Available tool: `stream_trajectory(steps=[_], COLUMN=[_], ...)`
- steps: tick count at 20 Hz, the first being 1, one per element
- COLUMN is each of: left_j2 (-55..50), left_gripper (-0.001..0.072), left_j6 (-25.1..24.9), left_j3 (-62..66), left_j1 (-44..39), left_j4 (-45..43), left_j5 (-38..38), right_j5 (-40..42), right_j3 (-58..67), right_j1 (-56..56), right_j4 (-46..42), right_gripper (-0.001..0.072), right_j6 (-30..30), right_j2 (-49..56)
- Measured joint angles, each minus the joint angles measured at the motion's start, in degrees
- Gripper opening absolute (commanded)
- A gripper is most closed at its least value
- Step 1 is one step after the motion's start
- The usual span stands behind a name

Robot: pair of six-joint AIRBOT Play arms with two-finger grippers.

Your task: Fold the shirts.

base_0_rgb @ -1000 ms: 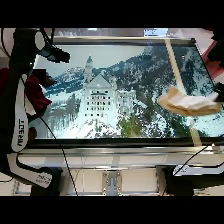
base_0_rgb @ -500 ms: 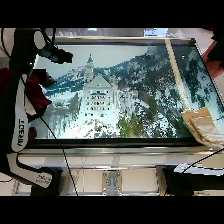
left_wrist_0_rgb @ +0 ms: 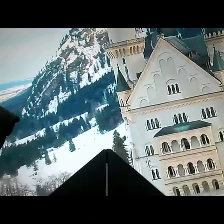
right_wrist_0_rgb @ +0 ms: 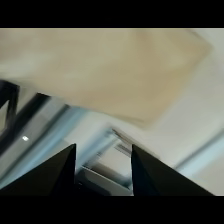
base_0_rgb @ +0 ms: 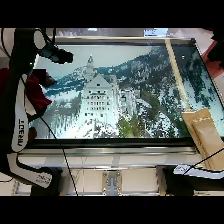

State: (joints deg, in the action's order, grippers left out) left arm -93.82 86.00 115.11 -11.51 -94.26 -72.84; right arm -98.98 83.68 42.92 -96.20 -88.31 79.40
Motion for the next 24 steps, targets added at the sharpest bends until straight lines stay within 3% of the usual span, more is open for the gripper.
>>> stream_trajectory(steps=[4,7,10,15,24], left_j2=[0.0,0.0,0.0,0.0,0.0], left_gripper=[0.0011,0.0011,0.0011,0.0011,0.0011], left_j6=[0.0,0.0,0.0,0.0,0.0], left_j3=[0.0,0.0,0.0,0.0,0.0], left_j1=[0.0,0.0,0.0,0.0,0.0], left_j4=[1.2,2.9,4.6,5.7,5.9], left_j5=[-0.4,-1.4,-2.4,-3.5,-5.9], right_j5=[15.6,27.4,35.8,42.3,44.4], right_j3=[2.1,2.5,2.7,2.7,2.7], right_j1=[-12.6,-25.1,-36.5,-49.1,-53.2], right_j4=[27.7,36.6,33.9,20.9,14.2], right_gripper=[0.0403,0.0403,0.0403,0.0403,0.0402], right_j6=[8.2,16.1,21.5,24.4,25.2], right_j2=[-0.9,-1.1,-1.1,-1.1,-1.1])
